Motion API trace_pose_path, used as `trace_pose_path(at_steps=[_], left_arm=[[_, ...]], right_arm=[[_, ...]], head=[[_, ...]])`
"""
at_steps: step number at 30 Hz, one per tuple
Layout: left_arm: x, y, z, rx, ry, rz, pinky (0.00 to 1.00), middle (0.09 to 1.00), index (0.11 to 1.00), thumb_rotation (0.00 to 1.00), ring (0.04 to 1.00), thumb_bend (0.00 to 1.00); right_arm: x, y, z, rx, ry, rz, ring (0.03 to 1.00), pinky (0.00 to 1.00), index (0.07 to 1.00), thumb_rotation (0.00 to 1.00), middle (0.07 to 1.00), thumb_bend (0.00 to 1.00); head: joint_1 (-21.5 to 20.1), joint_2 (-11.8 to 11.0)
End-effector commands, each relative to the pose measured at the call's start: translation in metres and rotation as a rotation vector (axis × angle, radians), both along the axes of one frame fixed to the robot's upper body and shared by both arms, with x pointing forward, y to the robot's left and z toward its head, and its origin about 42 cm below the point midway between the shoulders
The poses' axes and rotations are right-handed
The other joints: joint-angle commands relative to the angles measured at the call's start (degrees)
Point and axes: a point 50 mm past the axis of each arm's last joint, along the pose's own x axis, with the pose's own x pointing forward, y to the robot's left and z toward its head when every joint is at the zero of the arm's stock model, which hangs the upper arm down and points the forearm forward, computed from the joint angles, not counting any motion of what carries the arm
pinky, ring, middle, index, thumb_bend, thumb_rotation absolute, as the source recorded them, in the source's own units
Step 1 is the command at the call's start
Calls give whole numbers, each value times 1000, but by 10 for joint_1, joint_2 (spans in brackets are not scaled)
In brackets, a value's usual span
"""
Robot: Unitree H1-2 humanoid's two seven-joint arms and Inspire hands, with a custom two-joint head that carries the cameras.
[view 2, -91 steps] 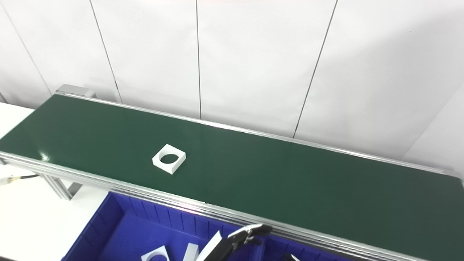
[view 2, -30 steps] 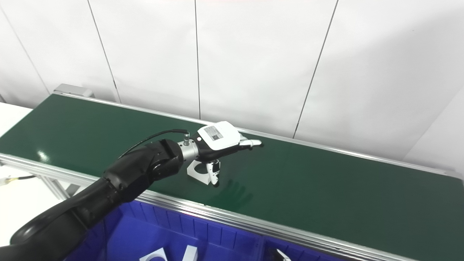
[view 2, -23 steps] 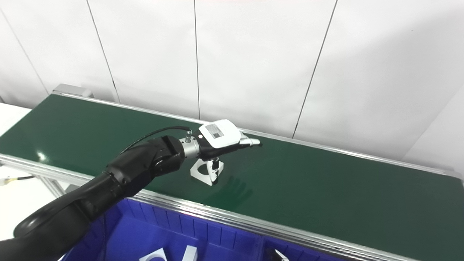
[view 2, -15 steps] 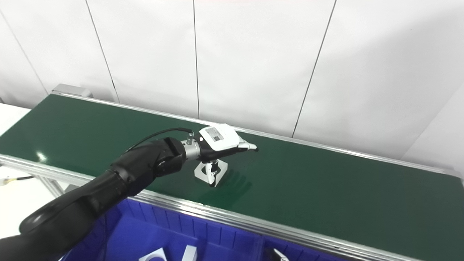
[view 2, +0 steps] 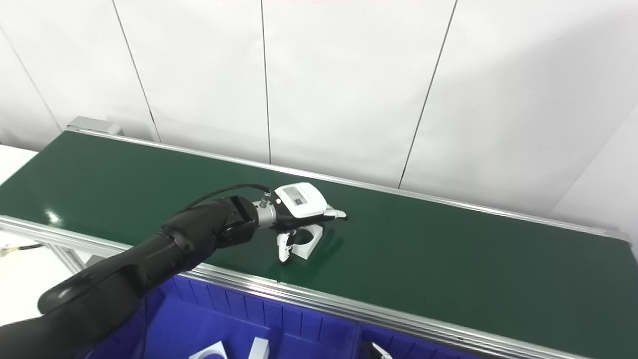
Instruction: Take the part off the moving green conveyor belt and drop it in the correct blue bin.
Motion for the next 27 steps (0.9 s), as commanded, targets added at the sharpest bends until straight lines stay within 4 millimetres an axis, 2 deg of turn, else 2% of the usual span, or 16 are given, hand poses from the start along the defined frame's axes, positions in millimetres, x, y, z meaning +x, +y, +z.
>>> trace_pose_path(at_steps=[1,4,6,10,13,14,15,17,19,22,27], left_arm=[[16,-1,24,3,-74,4,775,868,932,42,820,1000],[16,2,20,16,-67,8,766,850,910,7,808,1000],[16,3,18,38,-73,1,742,814,838,1,778,998],[18,5,16,64,-72,6,608,721,714,0,656,892],[19,6,14,79,-87,5,544,684,680,0,605,845],[19,6,13,83,-92,4,491,641,657,0,522,634],[19,5,11,87,-91,5,473,626,650,0,494,562],[19,3,10,88,-86,6,385,508,567,0,401,511],[19,1,11,76,-71,9,316,496,520,0,390,503],[19,-2,12,60,-60,19,270,467,521,0,374,500],[19,-6,17,75,-49,25,299,477,526,0,374,499]], right_arm=[[8,3,13,41,-85,15,842,776,818,1000,847,833],[7,3,13,42,-83,14,844,780,821,1000,849,836],[6,3,13,41,-84,14,846,793,821,1000,849,839],[6,4,13,34,-89,19,842,800,821,1000,845,829],[5,4,13,37,-86,22,844,799,822,1000,846,825],[5,4,13,38,-86,23,846,806,823,1000,848,825],[5,4,13,39,-87,22,847,808,823,1000,848,825],[4,4,14,40,-88,22,850,822,821,1000,849,820],[4,4,14,41,-87,22,848,824,821,1000,848,825],[4,4,14,40,-91,23,845,820,819,1000,846,819],[4,5,15,41,-92,28,843,807,819,1000,848,822]], head=[[1,3],[1,5],[0,6],[-1,6],[-3,8],[-3,8],[-3,8],[-3,10],[-3,10],[-3,10],[-3,10]])
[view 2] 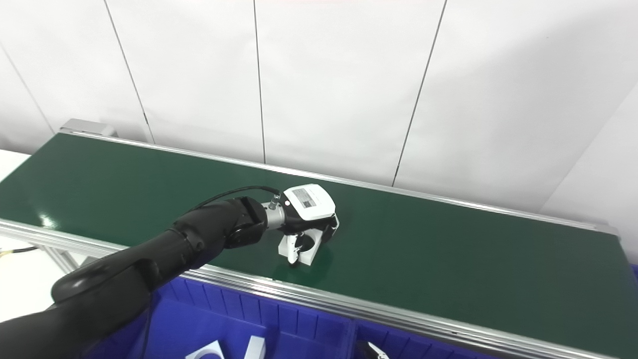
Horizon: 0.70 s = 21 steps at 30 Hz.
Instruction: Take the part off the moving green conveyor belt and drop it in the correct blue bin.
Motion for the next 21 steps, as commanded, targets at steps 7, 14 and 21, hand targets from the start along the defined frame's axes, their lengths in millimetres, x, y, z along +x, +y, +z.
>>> trace_pose_path(at_steps=[7,14,21], left_arm=[[12,8,30,14,-27,40,339,507,506,0,405,502],[6,11,65,-44,-53,0,346,528,485,0,422,503],[-10,29,116,-127,-93,-46,349,506,500,0,418,504]], right_arm=[[7,2,11,39,-71,17,840,788,817,1000,846,826],[10,1,11,44,-65,21,841,778,821,1000,849,825],[17,-2,19,64,-83,21,851,799,837,1000,856,805]], head=[[3,3],[13,23],[53,76]])
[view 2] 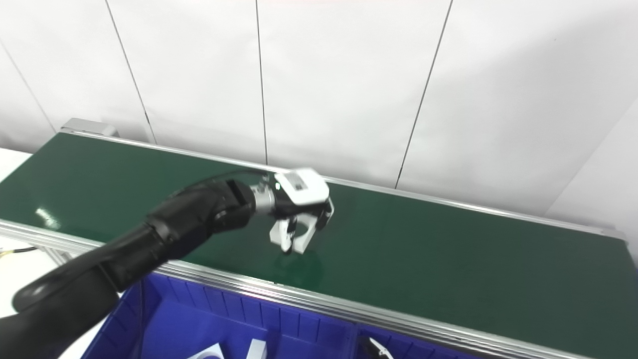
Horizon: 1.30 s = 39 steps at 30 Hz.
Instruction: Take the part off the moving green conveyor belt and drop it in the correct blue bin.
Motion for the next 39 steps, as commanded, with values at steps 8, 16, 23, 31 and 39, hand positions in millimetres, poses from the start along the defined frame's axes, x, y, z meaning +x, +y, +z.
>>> trace_pose_path(at_steps=[8,16,23,31,39], left_arm=[[-23,37,76,-81,-100,-37,355,512,502,0,420,504],[-56,42,93,-67,-96,-11,367,518,500,0,420,504],[-90,48,84,-127,-48,0,348,524,498,0,416,503],[-125,67,56,-144,5,35,358,503,508,0,419,504],[-162,76,24,-253,106,147,354,525,493,0,424,503]], right_arm=[[19,-14,32,98,-93,27,858,811,844,1000,865,801],[29,-35,49,101,-132,25,848,803,830,1000,847,809],[31,-47,58,105,-145,39,838,774,834,1000,844,767],[27,-53,65,112,-154,38,838,783,843,1000,845,748],[27,-47,65,114,-161,33,825,754,827,1000,828,744]], head=[[98,72],[188,114],[218,125],[230,132],[200,140]])
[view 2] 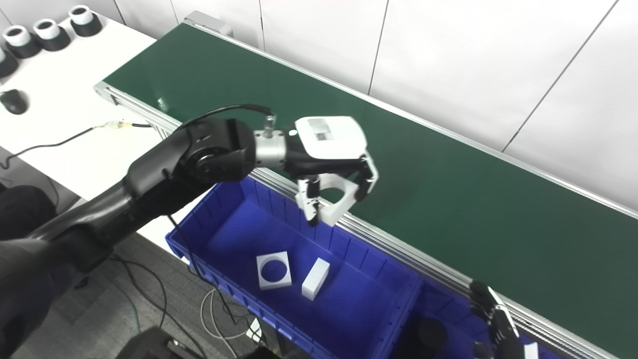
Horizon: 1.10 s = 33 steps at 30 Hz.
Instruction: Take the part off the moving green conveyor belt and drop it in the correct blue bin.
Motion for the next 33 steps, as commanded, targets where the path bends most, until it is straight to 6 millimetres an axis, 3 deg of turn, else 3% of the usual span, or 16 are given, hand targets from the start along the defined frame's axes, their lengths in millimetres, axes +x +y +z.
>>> trace_pose_path(at_steps=[1,7,17,26,33], left_arm=[[-9,-3,7,-81,-28,49,369,523,491,0,429,503],[-51,-26,-37,-276,52,171,389,514,489,0,434,504],[-108,-62,-108,-565,-159,386,396,488,514,0,429,505],[-114,-76,-156,-496,-117,325,441,487,499,0,453,506],[-102,-78,-190,-382,-93,265,479,504,465,0,486,505]], right_arm=[[5,4,14,32,-83,18,823,754,825,1000,827,746],[6,7,13,33,-81,31,825,754,829,1000,837,757],[7,15,15,34,-91,32,824,756,827,1000,836,779],[6,21,17,27,-97,38,835,769,827,1000,842,776],[4,26,20,20,-102,34,834,770,833,1000,840,794]], head=[[-4,3],[-18,9],[-40,13],[-60,17],[-75,22]])
